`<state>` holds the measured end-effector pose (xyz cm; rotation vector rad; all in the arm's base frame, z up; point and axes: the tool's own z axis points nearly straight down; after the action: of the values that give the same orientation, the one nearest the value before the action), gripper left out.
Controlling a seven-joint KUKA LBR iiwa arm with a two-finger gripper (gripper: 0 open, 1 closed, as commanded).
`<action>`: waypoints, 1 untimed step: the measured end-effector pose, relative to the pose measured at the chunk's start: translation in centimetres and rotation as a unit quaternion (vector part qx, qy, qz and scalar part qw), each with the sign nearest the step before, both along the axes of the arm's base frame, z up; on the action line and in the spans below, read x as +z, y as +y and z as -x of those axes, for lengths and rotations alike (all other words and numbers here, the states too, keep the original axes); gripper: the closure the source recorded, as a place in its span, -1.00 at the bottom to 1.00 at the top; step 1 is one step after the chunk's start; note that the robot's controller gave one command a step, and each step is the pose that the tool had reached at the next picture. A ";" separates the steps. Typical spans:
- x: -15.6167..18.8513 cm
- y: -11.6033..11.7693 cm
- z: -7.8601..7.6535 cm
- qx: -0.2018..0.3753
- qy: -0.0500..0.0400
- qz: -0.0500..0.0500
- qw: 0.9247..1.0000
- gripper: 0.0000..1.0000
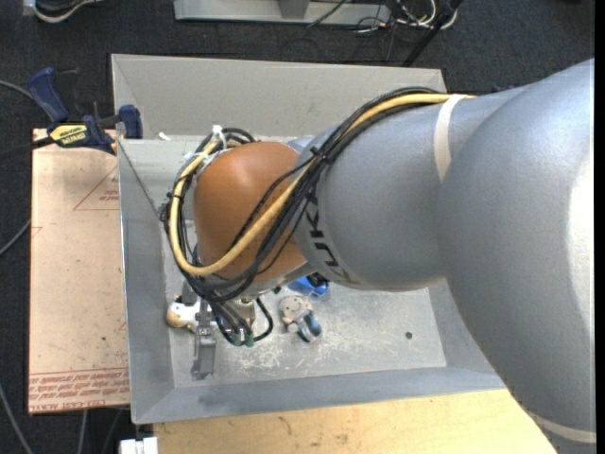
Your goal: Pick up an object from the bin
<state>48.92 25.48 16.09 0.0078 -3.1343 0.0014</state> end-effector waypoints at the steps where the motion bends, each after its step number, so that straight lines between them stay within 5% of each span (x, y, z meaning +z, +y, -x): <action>1: 0.5 -0.2 -0.2 -0.003 -0.003 -0.001 1.000 1.00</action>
Offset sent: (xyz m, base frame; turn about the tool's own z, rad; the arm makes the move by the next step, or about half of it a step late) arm 0.0000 0.0000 0.0000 0.0000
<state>49.13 25.32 16.54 -0.0009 -3.1409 -0.0019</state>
